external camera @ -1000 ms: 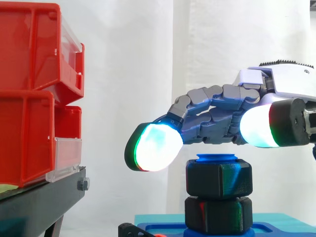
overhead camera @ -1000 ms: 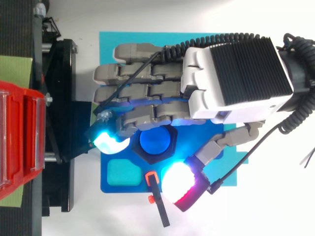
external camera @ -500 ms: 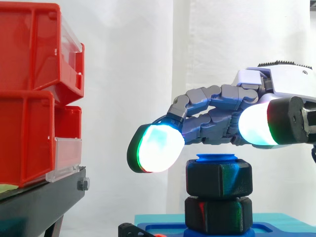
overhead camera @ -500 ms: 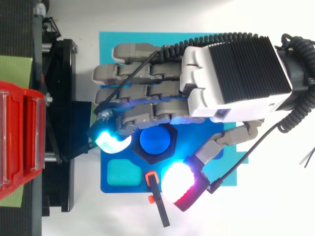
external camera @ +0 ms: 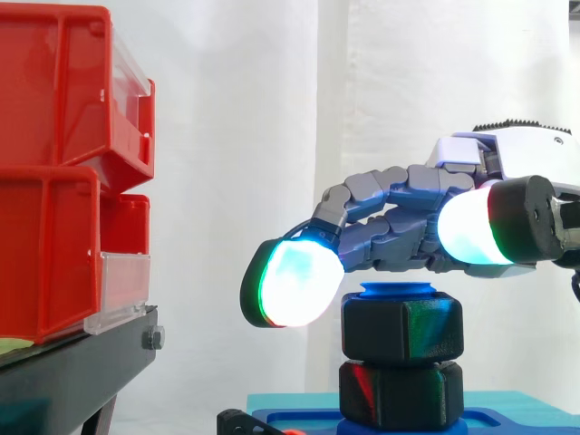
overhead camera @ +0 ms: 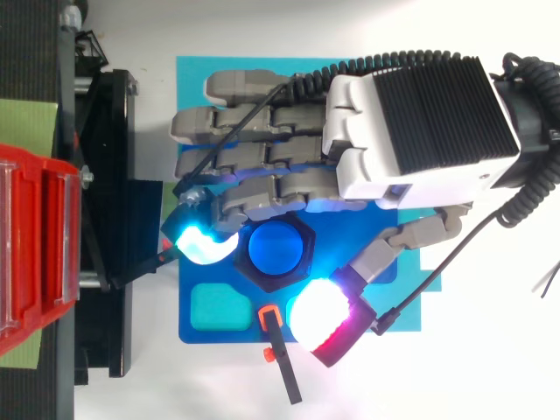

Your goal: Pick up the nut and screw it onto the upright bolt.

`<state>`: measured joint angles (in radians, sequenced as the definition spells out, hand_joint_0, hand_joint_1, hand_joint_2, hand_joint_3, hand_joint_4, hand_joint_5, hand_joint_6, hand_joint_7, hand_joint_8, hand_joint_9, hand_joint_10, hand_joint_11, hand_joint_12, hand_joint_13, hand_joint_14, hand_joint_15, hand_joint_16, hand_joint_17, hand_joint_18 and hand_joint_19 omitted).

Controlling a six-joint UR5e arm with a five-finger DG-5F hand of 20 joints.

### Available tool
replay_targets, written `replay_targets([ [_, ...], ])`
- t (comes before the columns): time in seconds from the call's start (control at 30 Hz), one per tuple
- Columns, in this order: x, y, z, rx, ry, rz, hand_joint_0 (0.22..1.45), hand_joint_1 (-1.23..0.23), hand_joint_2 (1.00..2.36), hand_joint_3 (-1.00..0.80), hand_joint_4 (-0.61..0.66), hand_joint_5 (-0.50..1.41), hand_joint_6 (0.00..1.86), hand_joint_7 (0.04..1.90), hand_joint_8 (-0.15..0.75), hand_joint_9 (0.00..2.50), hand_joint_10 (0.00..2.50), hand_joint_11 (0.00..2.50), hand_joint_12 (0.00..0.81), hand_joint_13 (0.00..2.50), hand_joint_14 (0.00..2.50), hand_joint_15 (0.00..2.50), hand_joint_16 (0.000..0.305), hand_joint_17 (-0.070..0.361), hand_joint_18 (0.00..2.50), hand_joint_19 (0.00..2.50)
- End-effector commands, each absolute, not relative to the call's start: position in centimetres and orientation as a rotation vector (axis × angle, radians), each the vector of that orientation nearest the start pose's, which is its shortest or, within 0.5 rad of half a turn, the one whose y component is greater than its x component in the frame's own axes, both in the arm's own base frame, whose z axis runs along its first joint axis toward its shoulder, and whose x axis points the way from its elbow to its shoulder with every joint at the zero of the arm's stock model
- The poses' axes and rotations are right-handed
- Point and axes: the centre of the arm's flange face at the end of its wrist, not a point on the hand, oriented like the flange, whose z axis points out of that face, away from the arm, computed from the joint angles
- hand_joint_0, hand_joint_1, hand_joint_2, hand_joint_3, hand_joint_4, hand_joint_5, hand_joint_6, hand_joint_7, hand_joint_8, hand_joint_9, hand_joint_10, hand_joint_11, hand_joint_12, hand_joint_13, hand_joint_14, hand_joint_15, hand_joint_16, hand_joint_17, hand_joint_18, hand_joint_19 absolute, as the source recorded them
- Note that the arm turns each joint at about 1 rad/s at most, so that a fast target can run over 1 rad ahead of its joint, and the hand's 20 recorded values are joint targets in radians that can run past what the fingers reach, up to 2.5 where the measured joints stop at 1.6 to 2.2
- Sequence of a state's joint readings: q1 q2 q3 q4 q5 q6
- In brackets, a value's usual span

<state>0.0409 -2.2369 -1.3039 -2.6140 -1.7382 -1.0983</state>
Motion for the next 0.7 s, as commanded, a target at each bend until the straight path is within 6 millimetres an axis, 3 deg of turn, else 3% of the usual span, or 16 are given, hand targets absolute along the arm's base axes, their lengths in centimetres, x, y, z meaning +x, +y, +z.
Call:
replay_targets([
  [0.0,73.75,-8.71,25.6,0.178,1.467,0.541,0.43,-0.35,1.0,-0.5,0.19,-0.16,0.5,0.78,0.26,0.41,0.0,0.0,0.316,0.22,0.0,0.0,0.035,0.08,0.0,0.0],
  [0.23,73.6,-8.94,25.58,0.183,1.477,0.538,0.43,-0.35,1.0,-0.5,0.19,-0.16,0.5,0.78,0.262,0.42,0.0,0.0,0.316,0.22,0.0,0.0,0.036,0.08,0.0,0.0],
  [0.47,73.6,-9.05,25.47,0.184,1.478,0.536,0.42,-0.5,1.0,-0.5,0.2,-0.17,0.5,0.78,0.266,0.42,0.0,0.0,0.32,0.23,0.0,0.0,0.036,0.081,0.0,0.0],
  [0.67,73.55,-9.23,25.45,0.183,1.48,0.537,0.42,-0.49,1.0,-0.5,0.2,-0.17,0.5,0.79,0.265,0.41,0.0,0.0,0.322,0.23,0.0,0.0,0.037,0.083,0.0,0.0],
])
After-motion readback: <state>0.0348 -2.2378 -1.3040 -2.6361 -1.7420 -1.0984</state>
